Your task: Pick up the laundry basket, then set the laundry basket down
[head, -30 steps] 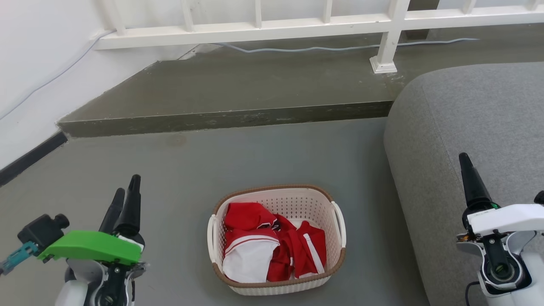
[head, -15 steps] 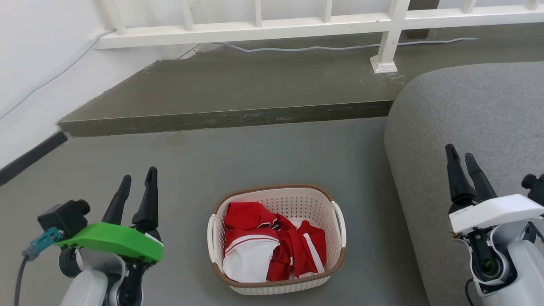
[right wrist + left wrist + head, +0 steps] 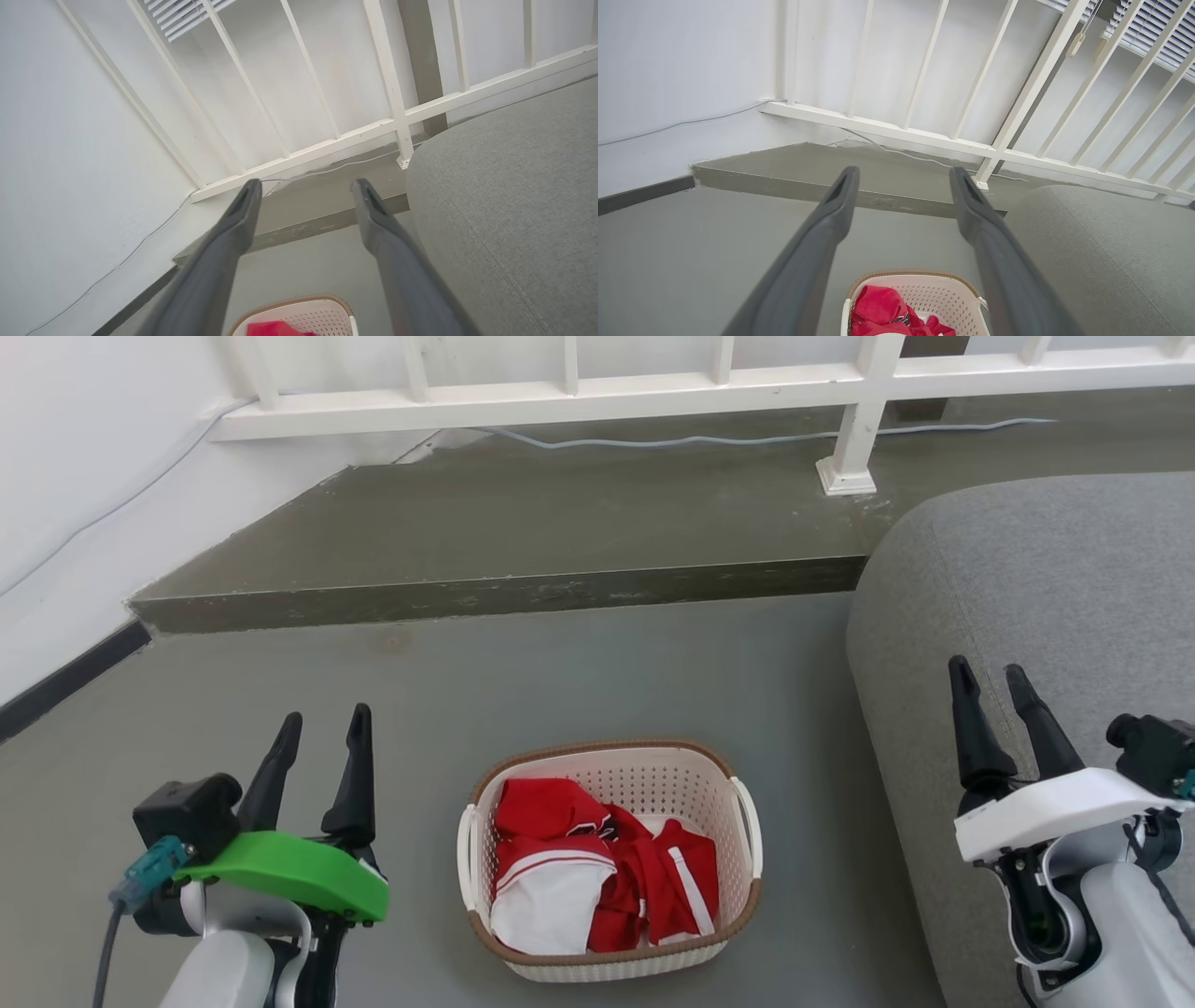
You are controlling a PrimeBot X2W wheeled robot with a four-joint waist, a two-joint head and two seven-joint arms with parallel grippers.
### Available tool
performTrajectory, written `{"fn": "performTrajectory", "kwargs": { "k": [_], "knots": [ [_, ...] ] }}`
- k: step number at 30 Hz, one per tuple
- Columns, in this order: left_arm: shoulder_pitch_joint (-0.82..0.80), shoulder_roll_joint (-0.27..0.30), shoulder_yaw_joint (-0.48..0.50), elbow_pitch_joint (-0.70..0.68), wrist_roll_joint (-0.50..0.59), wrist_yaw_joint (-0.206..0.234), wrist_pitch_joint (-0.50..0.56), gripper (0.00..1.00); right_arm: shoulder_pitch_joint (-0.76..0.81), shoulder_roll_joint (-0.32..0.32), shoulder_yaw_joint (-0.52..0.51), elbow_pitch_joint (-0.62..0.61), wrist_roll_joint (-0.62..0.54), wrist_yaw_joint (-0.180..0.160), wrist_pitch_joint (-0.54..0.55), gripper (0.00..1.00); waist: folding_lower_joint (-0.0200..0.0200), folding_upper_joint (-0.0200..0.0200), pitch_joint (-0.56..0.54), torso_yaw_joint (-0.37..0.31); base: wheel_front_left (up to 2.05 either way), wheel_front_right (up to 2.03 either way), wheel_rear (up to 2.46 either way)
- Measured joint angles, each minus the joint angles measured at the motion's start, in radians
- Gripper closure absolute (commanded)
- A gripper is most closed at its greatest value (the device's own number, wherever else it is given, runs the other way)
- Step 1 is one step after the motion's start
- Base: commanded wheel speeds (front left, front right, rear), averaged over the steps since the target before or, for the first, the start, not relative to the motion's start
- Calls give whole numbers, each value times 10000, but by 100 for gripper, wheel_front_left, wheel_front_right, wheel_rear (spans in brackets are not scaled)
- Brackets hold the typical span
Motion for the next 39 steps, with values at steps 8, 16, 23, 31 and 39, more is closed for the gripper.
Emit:
{"fn": "performTrajectory", "kwargs": {
  "k": [8,16,23,31,39],
  "knots": [
    [1,-6,-132,17,1011,259,-182,0,6,-19,253,8,-1018,-100,-309,0,0,0,63,4,0,0,0],
    [2,-69,-268,15,1866,472,-397,0,11,-23,462,84,-1927,-232,-525,0,0,0,108,1,0,0,0],
    [3,-117,-391,36,2700,602,-512,0,11,-27,533,140,-2673,-274,-784,0,0,0,123,29,0,0,0],
    [4,-142,-430,117,3116,700,-525,0,12,-23,581,232,-3055,-345,-892,0,0,0,128,43,0,0,0],
    [29,-226,-295,244,3116,706,-523,0,14,-17,564,408,-3055,-334,-899,0,0,0,156,47,0,0,0]
  ]
}}
